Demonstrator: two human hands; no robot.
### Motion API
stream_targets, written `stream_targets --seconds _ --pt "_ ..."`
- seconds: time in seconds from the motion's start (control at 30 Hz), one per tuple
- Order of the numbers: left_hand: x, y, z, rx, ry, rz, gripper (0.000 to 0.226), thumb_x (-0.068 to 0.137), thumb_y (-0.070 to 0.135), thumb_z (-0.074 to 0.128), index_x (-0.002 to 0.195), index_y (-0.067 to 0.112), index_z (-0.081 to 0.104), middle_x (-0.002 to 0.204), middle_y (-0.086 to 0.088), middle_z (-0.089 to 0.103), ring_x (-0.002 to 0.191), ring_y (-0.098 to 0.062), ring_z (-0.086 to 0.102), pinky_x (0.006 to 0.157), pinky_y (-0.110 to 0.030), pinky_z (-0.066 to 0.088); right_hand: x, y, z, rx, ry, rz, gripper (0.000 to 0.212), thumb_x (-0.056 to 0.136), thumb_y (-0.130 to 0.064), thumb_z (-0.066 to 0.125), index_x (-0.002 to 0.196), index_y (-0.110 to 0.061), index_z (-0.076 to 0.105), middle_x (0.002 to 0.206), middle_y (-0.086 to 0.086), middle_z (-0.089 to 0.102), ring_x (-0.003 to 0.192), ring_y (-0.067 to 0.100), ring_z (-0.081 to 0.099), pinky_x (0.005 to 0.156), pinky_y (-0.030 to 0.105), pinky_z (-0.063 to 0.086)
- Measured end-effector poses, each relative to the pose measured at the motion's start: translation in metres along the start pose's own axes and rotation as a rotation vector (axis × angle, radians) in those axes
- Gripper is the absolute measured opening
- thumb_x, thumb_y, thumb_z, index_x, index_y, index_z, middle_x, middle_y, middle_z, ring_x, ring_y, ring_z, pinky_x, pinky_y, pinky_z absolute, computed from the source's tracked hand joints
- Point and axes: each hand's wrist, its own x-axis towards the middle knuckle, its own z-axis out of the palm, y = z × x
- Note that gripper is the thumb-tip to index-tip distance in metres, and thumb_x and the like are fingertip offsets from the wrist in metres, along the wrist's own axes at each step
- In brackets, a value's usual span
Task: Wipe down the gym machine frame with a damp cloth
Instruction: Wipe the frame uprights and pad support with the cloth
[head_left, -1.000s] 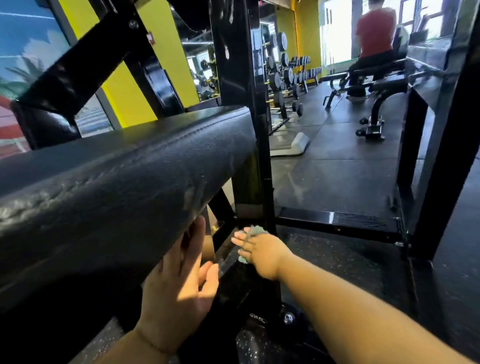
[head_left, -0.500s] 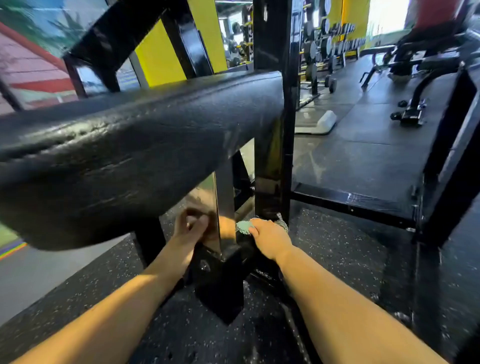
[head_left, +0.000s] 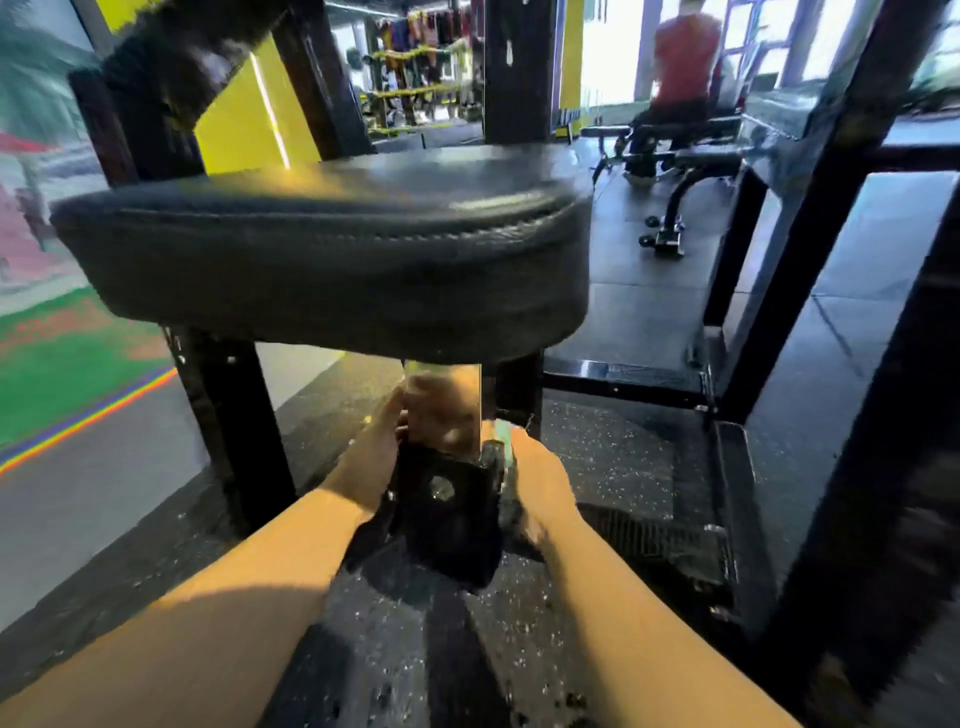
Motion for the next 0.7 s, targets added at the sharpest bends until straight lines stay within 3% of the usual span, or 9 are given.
stream_targets --seconds 0.07,0.13,0.23,0.33,0.4,0.47,0.53,0.6,0.7 --pt "0.001 -0.003 -0.007 0.076 -0.007 0.068 0.045 0.097 0.043 0.032 0.106 0.009 0.061 0.082 0.000 0.068 0.068 -0.003 0.064 0.057 -0.012 0.047 -0.012 0.009 0.010 -0.005 0.200 -0.105 0.021 0.095 -0.019 0.047 0.101 -0.009 0.064 0.087 0.008 0.058 0.065 0.007 0.047 0.055 0.020 0.037" --pt "0.002 0.000 -0.015 0.092 -0.082 0.110 0.058 0.088 0.055 0.031 0.113 0.012 0.061 0.099 -0.005 0.066 0.088 -0.017 0.060 0.077 -0.022 0.046 -0.026 0.008 0.022 0.116 0.325 -0.126 0.013 0.092 -0.017 0.053 0.087 -0.015 0.064 0.075 0.002 0.054 0.051 0.004 0.044 0.047 0.019 0.037" --pt "0.011 0.000 -0.031 0.086 -0.175 0.087 0.057 0.091 0.055 0.021 0.113 0.020 0.060 0.107 -0.005 0.066 0.097 -0.020 0.059 0.081 -0.029 0.045 -0.039 0.015 0.054 -0.082 0.541 -0.298 0.021 0.094 -0.028 0.051 0.082 -0.024 0.068 0.077 -0.009 0.062 0.060 0.003 0.053 0.062 0.023 0.045" --pt "0.013 -0.002 -0.037 -0.043 -0.262 0.001 0.050 0.098 0.048 0.015 0.107 0.027 0.059 0.106 0.000 0.066 0.097 -0.014 0.061 0.073 -0.023 0.047 -0.050 0.013 0.088 -0.120 0.653 -0.551 0.028 0.102 -0.021 0.043 0.124 -0.028 0.059 0.120 -0.022 0.057 0.099 -0.025 0.050 0.081 -0.002 0.036" --pt "0.012 -0.010 -0.043 -0.115 -0.264 -0.018 0.037 0.101 0.041 0.023 0.103 0.028 0.057 0.106 0.004 0.062 0.094 -0.005 0.058 0.075 -0.019 0.046 -0.042 0.018 0.100 -0.321 0.745 -0.661 0.038 0.102 -0.017 0.042 0.138 -0.030 0.045 0.134 -0.024 0.045 0.117 -0.024 0.040 0.086 -0.006 0.030" --pt "0.014 -0.018 -0.049 -0.102 -0.280 -0.006 0.027 0.100 0.043 0.033 0.104 0.032 0.057 0.110 0.012 0.060 0.097 0.002 0.057 0.079 -0.017 0.047 -0.024 0.007 0.109 -0.501 0.810 -0.845 0.044 0.104 -0.024 0.038 0.144 -0.038 0.028 0.147 -0.023 0.033 0.137 -0.006 0.026 0.098 0.005 0.034" --pt "0.018 -0.023 -0.056 -0.058 -0.321 0.017 0.030 0.095 0.055 0.036 0.109 0.042 0.058 0.119 0.019 0.058 0.108 0.006 0.053 0.092 -0.020 0.043 0.000 0.004 0.109 -0.784 0.707 -1.113 0.051 0.104 -0.033 0.027 0.153 -0.031 0.012 0.161 -0.011 0.006 0.148 0.012 0.005 0.115 0.032 0.026" --pt "0.024 -0.025 -0.061 -0.147 -0.343 -0.038 0.038 0.094 0.056 0.030 0.107 0.042 0.062 0.116 0.019 0.061 0.107 0.009 0.053 0.092 -0.019 0.039 0.025 0.002 0.096 -1.103 0.710 -1.242 0.051 0.102 -0.029 0.032 0.152 -0.022 0.022 0.162 -0.003 0.005 0.149 0.020 0.003 0.117 0.047 0.014" --pt "0.030 -0.029 -0.069 -0.273 -0.367 -0.101 0.040 0.097 0.048 0.025 0.099 0.037 0.063 0.107 0.013 0.065 0.105 -0.002 0.055 0.090 -0.022 0.036 0.028 -0.020 0.094 -1.181 0.785 -1.215 0.035 0.102 -0.028 0.038 0.135 -0.019 0.046 0.156 -0.003 0.024 0.148 0.018 0.007 0.118 0.047 0.012"
